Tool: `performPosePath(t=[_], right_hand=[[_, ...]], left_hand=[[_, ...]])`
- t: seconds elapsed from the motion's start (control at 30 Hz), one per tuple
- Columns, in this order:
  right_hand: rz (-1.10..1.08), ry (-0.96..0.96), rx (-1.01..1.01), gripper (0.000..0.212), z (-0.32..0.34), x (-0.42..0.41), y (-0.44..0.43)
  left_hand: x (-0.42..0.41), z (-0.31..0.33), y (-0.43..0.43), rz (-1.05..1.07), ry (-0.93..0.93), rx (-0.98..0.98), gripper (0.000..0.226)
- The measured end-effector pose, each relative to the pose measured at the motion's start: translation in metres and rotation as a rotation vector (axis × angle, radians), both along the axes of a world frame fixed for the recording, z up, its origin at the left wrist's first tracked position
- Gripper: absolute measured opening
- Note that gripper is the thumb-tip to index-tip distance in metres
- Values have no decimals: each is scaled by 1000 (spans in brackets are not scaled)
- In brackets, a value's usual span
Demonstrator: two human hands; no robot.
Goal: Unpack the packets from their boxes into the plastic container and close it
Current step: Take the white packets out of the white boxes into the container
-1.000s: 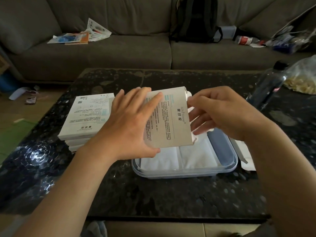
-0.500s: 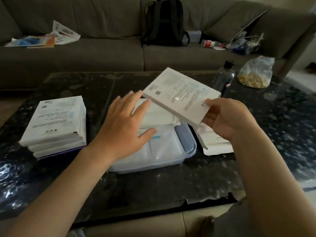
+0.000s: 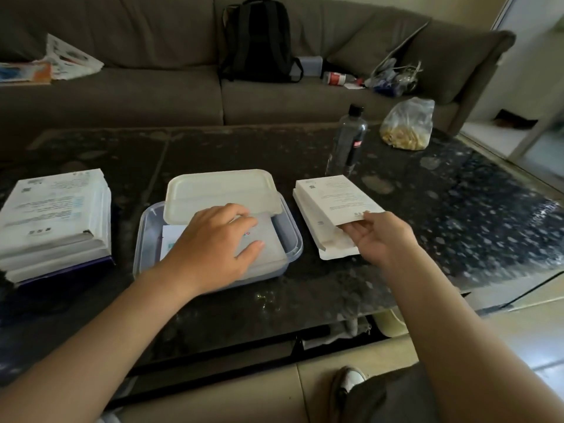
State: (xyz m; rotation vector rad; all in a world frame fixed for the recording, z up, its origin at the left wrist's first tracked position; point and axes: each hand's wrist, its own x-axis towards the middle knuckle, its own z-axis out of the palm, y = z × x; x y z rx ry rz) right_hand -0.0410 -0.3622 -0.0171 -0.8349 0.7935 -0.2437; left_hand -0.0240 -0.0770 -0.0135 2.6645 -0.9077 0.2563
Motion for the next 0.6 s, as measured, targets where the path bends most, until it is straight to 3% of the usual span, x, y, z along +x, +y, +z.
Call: performPosePath(t=[0.3, 0.6], right_hand=[[36, 43, -16, 38, -9, 1, 9], [96, 230, -196, 24, -4, -5, 18]], left_hand=[[-1, -2, 2, 10, 38, 16, 48], [2, -2, 4, 24, 49, 14, 50]])
